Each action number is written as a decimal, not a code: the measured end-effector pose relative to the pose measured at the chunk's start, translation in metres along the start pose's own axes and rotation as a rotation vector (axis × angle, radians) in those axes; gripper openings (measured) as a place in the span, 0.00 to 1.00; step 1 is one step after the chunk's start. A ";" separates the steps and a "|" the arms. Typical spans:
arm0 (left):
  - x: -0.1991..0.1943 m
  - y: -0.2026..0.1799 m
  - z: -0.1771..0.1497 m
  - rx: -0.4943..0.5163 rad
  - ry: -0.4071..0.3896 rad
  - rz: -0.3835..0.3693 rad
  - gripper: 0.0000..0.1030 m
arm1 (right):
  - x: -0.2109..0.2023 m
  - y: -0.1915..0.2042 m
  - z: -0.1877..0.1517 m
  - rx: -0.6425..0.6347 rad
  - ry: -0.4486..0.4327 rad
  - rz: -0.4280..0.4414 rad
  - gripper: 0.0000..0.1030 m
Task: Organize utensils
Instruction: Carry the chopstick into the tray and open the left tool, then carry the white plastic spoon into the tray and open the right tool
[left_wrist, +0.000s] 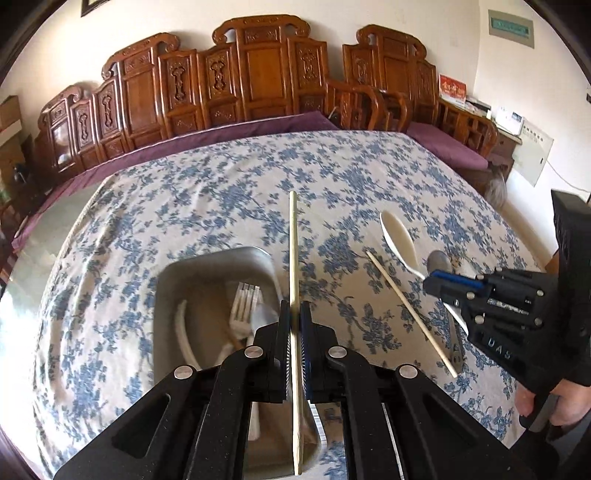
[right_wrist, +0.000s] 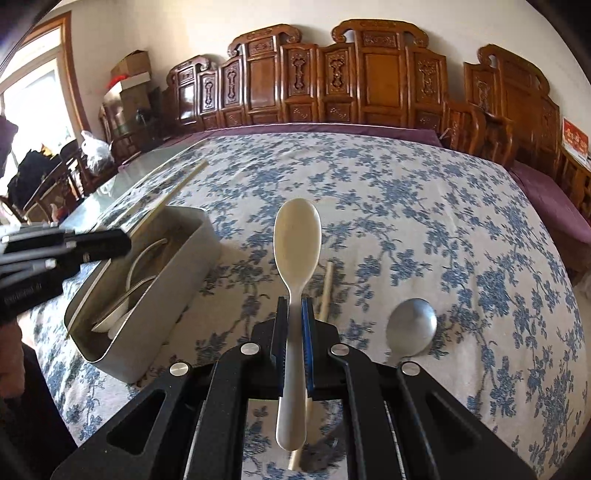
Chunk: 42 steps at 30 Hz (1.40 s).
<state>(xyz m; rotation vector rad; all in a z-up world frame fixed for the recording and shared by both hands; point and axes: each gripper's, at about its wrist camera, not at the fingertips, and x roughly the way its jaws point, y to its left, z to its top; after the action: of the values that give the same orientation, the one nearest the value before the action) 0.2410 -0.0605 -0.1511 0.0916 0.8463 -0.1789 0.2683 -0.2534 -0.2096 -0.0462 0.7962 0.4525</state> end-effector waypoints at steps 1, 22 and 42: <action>-0.002 0.005 0.001 -0.001 -0.003 0.001 0.04 | 0.001 0.003 0.000 -0.008 0.002 0.002 0.09; 0.031 0.071 -0.036 -0.056 0.077 0.001 0.04 | 0.020 0.019 -0.001 -0.062 0.036 -0.011 0.09; 0.029 0.081 -0.040 -0.077 0.074 0.025 0.05 | 0.007 0.034 -0.001 -0.064 0.009 0.023 0.09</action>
<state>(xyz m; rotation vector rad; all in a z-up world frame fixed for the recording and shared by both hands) 0.2458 0.0221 -0.1984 0.0367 0.9242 -0.1200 0.2581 -0.2198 -0.2106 -0.0986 0.7917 0.4996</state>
